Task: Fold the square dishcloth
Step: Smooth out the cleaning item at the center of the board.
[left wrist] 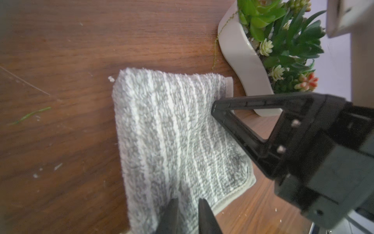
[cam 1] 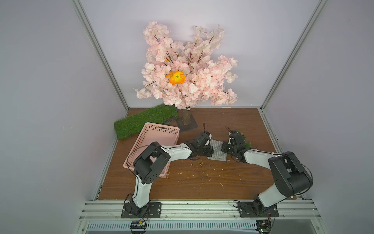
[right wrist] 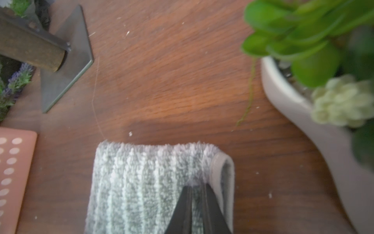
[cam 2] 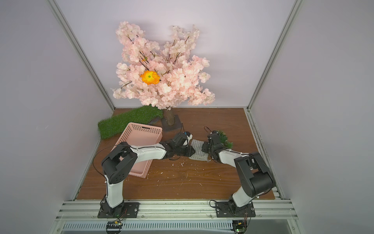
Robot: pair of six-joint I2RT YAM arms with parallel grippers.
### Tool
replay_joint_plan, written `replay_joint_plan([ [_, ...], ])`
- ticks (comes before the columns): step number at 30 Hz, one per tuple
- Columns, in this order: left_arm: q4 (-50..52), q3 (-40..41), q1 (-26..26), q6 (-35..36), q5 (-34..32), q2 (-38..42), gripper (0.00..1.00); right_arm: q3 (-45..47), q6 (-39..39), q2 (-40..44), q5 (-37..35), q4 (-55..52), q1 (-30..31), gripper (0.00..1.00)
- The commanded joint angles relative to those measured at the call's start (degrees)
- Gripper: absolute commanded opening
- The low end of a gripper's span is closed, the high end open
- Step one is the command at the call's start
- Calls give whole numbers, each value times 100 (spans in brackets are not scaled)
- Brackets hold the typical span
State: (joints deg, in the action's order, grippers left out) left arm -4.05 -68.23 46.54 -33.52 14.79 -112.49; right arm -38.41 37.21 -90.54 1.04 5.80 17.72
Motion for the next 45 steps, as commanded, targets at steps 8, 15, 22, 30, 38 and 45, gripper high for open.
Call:
replay_joint_plan([
  [8, 63, 214, -67, 58, 52, -219, 21, -11, -85, -329, -60, 292, -159, 15],
  [15, -142, 392, -67, -26, 396, -289, 21, -35, -242, -220, 354, 309, -159, 18],
  [22, -241, 110, -69, -28, 373, -11, 25, 54, -265, 708, 356, -185, -145, 20],
  [30, -164, -473, -192, 153, 148, -50, 26, 618, 130, 1387, 673, -18, -141, 21],
  [38, -110, -1056, -359, 372, 29, -533, 26, 1216, 469, 1621, 887, 324, -82, 19],
  [45, -332, -1318, -469, 247, 146, -1116, 24, 1487, 485, 1536, 822, 383, -84, 19],
])
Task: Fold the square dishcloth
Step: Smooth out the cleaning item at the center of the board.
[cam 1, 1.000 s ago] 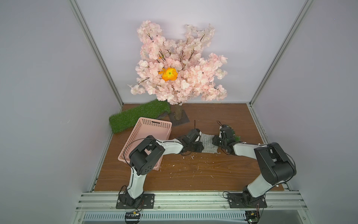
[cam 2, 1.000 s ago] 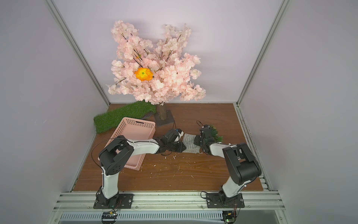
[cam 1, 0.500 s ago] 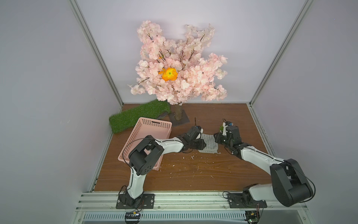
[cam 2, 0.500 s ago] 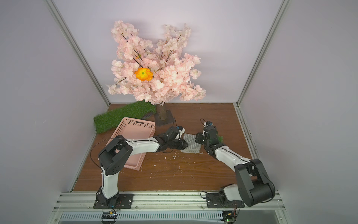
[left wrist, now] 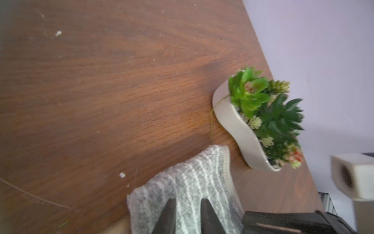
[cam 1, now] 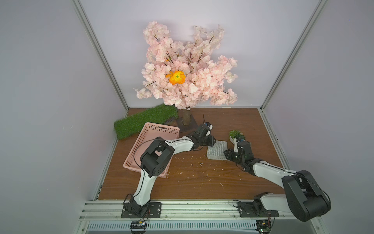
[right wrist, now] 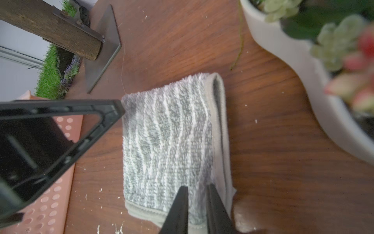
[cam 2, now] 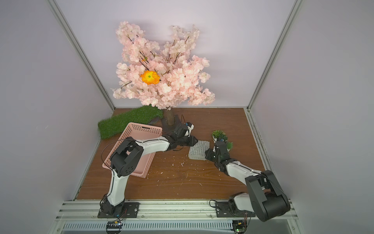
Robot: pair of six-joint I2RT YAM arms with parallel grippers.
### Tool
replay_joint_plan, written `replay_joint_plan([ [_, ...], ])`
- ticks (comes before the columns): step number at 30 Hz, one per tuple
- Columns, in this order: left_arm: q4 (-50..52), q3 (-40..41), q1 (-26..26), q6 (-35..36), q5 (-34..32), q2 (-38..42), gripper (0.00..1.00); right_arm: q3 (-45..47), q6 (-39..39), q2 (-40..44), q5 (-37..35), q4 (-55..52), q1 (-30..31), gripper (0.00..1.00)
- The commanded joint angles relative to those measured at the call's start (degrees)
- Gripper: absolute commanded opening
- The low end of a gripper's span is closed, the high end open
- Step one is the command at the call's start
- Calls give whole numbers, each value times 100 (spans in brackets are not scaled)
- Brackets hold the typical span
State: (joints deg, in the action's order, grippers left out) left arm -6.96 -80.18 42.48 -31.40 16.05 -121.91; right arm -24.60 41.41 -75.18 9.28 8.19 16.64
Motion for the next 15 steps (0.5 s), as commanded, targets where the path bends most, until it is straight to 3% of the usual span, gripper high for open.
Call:
replay_joint_plan([
  [1, -62, -121, -90, 24, 14, -227, 24, 141, 64, -18, -17, 170, 25, 19],
  [15, -327, 205, -345, 0, -205, -250, 24, 107, -331, -473, -85, 378, 31, 19],
])
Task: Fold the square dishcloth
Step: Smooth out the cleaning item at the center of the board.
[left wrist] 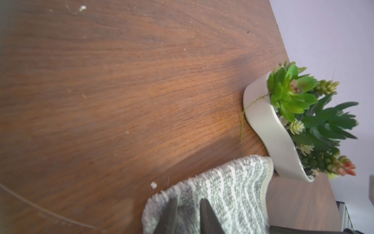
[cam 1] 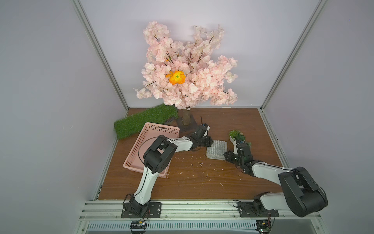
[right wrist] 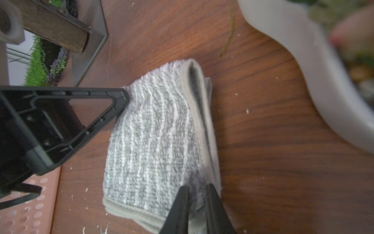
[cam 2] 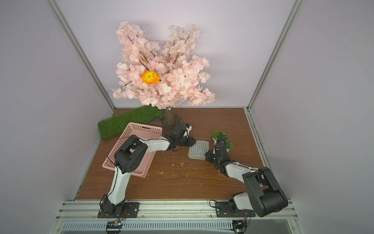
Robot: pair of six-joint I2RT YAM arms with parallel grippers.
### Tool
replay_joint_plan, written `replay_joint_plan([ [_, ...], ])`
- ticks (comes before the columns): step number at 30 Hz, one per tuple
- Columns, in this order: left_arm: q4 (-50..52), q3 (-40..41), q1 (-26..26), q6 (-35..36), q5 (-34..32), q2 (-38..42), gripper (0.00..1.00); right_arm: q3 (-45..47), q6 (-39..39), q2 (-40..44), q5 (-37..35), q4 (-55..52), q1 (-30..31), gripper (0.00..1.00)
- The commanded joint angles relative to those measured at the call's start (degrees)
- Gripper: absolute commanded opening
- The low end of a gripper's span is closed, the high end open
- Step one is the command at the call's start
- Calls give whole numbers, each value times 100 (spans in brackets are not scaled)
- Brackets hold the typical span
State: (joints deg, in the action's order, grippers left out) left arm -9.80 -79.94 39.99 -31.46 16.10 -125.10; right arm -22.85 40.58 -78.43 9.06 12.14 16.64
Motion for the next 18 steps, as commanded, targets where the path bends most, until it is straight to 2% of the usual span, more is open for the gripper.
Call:
replay_joint_plan([
  [1, -78, 285, -112, -13, -294, 158, 24, -121, -358, -192, -97, -73, 26, 19],
  [8, -312, 1013, -241, -178, -737, 719, 24, -759, -843, -482, -214, -408, -8, 20],
  [14, -563, 1219, -261, -153, -461, 956, 32, -1342, -1027, -554, -26, -590, -5, 20],
  [18, -643, 1304, -255, -147, -301, 1247, 32, -1476, -815, -419, 182, -434, -3, 20],
])
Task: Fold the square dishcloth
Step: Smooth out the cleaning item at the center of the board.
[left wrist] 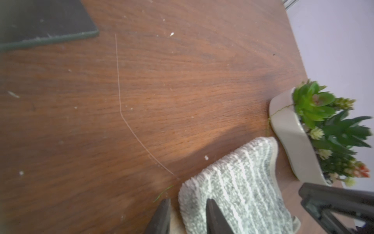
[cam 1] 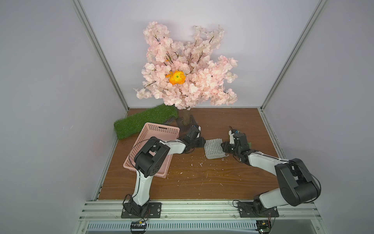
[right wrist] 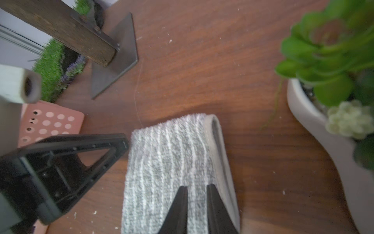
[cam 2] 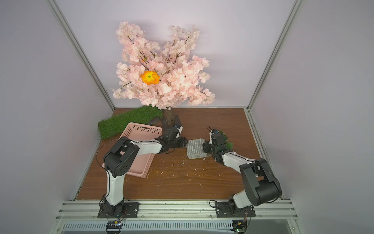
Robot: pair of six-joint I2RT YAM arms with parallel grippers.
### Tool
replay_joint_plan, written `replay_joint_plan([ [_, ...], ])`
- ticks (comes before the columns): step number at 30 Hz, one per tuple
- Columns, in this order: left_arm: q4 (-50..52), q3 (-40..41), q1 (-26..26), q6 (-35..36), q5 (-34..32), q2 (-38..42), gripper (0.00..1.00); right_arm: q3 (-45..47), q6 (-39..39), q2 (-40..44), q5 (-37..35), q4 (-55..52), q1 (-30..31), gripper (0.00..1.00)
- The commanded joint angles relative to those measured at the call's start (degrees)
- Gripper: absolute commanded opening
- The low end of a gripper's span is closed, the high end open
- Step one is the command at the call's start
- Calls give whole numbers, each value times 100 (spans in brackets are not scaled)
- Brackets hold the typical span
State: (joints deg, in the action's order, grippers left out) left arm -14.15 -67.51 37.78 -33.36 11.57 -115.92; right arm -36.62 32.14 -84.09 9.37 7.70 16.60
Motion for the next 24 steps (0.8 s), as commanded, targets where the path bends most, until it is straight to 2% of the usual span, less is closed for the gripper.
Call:
replay_joint_plan([
  [1, -240, 115, -29, 23, 191, 406, 31, -87, 130, 149, 240, 137, 13, 20],
  [5, -428, 415, 90, -117, 393, 633, 26, -56, 537, -49, 644, 750, 82, 19],
  [10, -579, 702, 381, -324, 731, 534, 20, -138, 998, -552, 1002, 1594, 378, 18],
  [15, -812, 972, 581, -575, 1082, 278, 19, -337, 1194, -1099, 1000, 2010, 671, 17],
  [24, -708, 1167, 590, -532, 1156, 178, 17, -408, 1339, -1886, 933, 2494, 775, 16],
])
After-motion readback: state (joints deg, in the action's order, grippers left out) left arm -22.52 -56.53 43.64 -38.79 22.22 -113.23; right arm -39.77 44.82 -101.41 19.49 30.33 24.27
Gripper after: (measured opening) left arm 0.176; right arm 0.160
